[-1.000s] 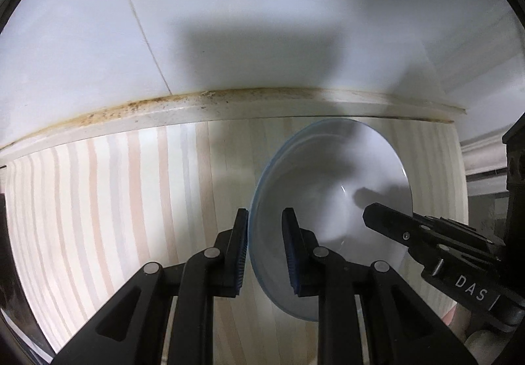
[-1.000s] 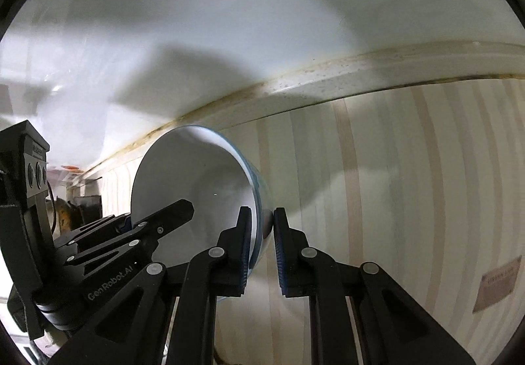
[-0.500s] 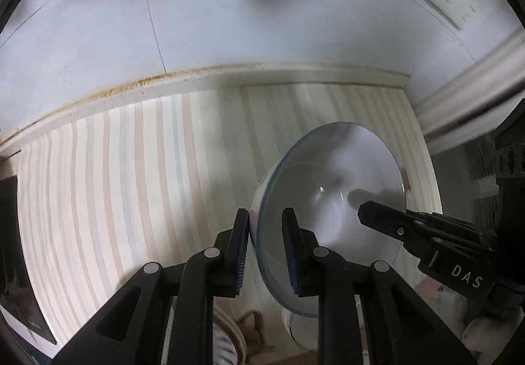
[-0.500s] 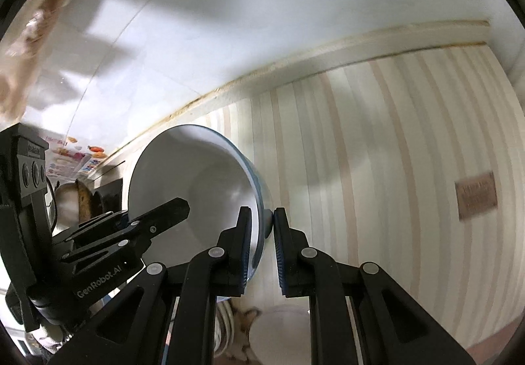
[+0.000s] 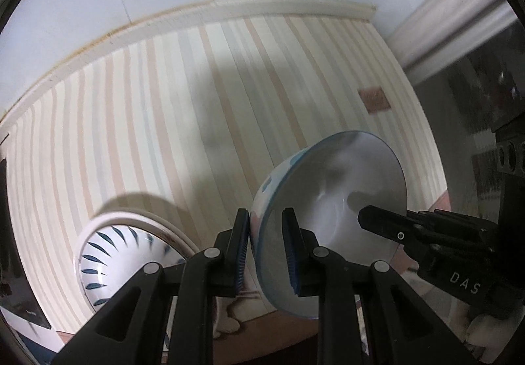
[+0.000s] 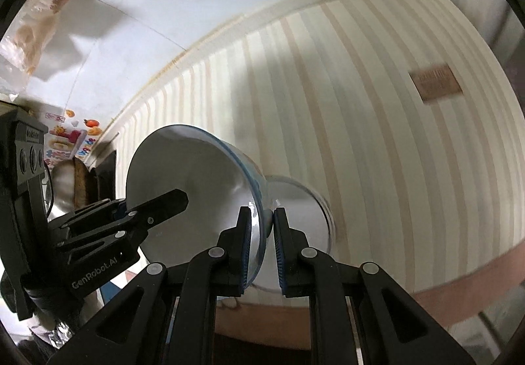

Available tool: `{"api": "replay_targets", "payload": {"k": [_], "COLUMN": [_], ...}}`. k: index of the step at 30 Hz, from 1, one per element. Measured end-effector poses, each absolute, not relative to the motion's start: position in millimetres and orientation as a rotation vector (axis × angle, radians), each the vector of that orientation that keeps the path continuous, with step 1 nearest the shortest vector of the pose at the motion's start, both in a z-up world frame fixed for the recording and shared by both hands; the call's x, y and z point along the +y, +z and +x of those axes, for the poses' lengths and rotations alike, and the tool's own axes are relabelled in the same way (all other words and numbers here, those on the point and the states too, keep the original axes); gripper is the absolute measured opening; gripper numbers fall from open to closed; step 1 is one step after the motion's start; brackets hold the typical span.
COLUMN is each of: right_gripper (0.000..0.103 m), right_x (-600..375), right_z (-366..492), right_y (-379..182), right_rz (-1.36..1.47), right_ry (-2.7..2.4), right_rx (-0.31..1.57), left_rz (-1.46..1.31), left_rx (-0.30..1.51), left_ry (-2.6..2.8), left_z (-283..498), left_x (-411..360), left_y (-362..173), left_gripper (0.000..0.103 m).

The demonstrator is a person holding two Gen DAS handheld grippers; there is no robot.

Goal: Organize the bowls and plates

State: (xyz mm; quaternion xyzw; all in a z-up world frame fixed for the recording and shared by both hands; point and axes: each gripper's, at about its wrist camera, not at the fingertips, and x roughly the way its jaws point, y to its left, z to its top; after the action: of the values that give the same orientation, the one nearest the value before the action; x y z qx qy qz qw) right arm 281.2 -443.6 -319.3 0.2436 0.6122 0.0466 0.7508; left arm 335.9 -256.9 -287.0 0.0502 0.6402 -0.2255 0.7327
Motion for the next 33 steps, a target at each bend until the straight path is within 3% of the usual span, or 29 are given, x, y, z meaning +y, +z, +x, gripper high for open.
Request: {"api": "replay_targets", "payload": {"k": [12, 26, 29, 31, 33], "right_gripper": [0.015, 0.019, 0.032, 0.049, 0.072], "right_x": [-455, -455, -450, -446, -441], "right_z": [250, 253, 246, 238, 230], "right_y": [-361, -362, -348, -332, -314], "right_rz": [0.559, 0.546, 0.518, 0.481, 0.442], "right_ry": [0.046, 0.0, -0.002, -0.014, -0.023], "right_rx": [1.413, 1.446, 1.422, 1.388, 1.353], "left_rz": [0.23, 0.248, 0.26, 0.277, 0.28], "left_rx": [1.462, 1.419, 1.36, 1.309, 1.273], "left_ry": [-0.497, -0.489, -0.487, -0.484, -0.492], "left_z": [321, 316, 307, 296, 288], "left_x": [-280, -275, -271, -265, -260], "left_y": [-320, -305, -281, -262, -249], "left_gripper": [0.018, 0.019, 0.019, 0.021, 0.025]}}
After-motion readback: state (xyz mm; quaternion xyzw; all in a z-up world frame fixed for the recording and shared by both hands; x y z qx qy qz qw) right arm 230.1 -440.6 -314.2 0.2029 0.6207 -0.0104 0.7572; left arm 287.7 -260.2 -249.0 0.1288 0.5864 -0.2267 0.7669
